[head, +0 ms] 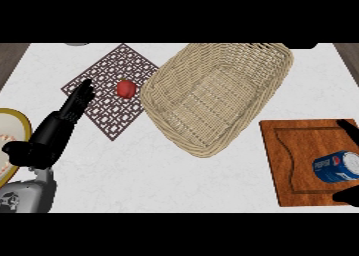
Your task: Pick the can from the cutting board and place it in the basket
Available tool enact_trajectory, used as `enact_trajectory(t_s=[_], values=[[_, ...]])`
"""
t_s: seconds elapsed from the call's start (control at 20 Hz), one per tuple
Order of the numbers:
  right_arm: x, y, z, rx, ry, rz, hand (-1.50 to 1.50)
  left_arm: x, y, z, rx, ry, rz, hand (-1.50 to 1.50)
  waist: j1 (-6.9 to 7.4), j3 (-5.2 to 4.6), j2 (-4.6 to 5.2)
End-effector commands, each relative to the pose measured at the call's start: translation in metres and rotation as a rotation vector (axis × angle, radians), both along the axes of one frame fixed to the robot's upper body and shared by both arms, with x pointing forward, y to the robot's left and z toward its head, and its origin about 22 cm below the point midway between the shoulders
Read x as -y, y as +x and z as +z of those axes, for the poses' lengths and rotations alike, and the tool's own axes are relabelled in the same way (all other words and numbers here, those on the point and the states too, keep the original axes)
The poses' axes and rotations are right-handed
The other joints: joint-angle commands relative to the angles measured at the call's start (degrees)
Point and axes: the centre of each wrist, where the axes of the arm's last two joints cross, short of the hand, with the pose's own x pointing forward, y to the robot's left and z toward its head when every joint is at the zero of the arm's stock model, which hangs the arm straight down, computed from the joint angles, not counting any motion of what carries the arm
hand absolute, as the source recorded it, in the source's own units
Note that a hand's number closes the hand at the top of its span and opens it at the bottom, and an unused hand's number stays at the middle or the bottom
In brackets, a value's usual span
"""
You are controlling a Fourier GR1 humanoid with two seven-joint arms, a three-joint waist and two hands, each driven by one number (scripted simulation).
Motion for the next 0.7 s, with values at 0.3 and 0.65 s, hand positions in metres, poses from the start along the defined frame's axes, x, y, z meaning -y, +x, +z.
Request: enact_trajectory(t_s=[0.3,0.65], values=[[0.011,-0.018,-0.030,-0.061,0.000,-0.020,-1.50,-0.011,-0.006,-0.011,0.010,0.012,0.000,0.00,-0.16,0.00,-0.03],[0.012,0.012,-0.027,-0.152,0.007,0.059,1.50,0.006,-0.007,0.005,-0.014,0.008,-0.007,0.00,0.07,0.00,-0.03]])
